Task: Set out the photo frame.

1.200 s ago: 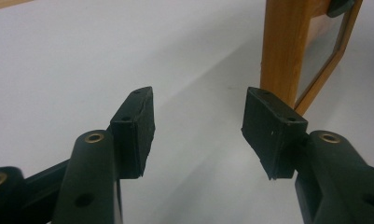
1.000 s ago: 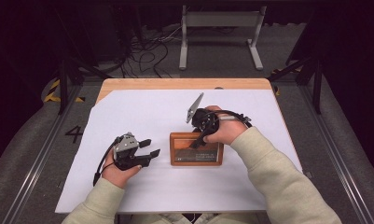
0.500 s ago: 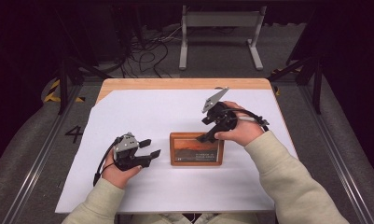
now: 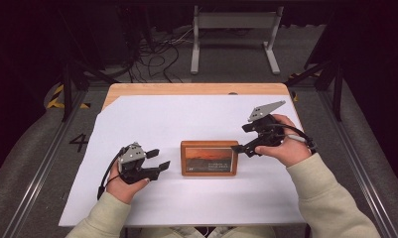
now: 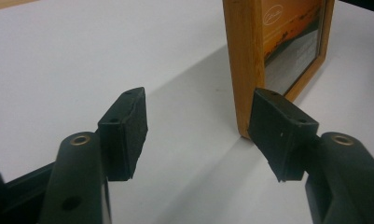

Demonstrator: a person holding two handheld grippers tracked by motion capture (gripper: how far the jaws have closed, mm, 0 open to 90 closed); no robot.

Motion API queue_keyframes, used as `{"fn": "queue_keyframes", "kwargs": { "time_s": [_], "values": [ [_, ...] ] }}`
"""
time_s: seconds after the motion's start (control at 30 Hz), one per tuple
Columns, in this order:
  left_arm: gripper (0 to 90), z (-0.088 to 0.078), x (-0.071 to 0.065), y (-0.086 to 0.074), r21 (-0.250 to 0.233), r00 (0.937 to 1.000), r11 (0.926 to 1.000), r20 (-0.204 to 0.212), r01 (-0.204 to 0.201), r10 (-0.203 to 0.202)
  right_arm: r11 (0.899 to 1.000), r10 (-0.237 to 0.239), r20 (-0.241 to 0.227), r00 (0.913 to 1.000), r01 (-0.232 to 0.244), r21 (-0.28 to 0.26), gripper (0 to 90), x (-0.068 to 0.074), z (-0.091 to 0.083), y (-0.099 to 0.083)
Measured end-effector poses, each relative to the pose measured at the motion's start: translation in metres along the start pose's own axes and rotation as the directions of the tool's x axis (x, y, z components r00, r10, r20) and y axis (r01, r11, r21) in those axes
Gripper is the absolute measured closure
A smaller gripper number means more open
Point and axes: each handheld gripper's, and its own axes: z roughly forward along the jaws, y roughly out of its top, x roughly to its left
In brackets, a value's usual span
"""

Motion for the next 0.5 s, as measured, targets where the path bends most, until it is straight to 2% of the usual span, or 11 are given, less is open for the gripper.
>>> {"fn": "queue_keyframes", "kwargs": {
  "time_s": [0.23,0.3,0.33,0.4,0.47,0.5],
  "values": [
    [33.9,-0.005,-0.001,-0.003,0.004,0.9999,0.9999,0.009,0.014,-0.014,0.998,0.046,-0.003,0.9989,-0.046,-0.048,7.5,-0.002,-0.015,-0.02],
    [33.8,-0.006,0.0,-0.003,0.002,0.9999,1.0,0.011,0.007,-0.007,0.996,0.058,0.018,0.9982,-0.057,-0.075,5.1,-0.003,-0.02,-0.027],
    [33.9,-0.007,-0.001,-0.004,0.005,0.9996,0.9998,0.02,0.018,-0.018,0.994,0.063,0.022,0.9978,-0.06,-0.087,4.9,-0.003,-0.022,-0.03],
    [33.8,-0.007,0.0,-0.004,0.001,0.9997,0.9999,0.015,0.017,-0.017,0.993,0.07,0.023,0.9973,-0.068,-0.098,4.4,-0.004,-0.024,-0.034],
    [33.7,-0.008,0.001,-0.006,0.004,0.9997,0.9998,0.015,0.019,-0.019,0.988,0.092,0.036,0.9951,-0.086,-0.128,4.0,-0.005,-0.027,-0.042],
    [33.6,-0.009,0.002,-0.007,0.002,0.9997,0.9997,0.009,0.024,-0.024,0.982,0.114,0.043,0.9925,-0.106,-0.155,4.0,-0.005,-0.028,-0.05]
  ]
}}
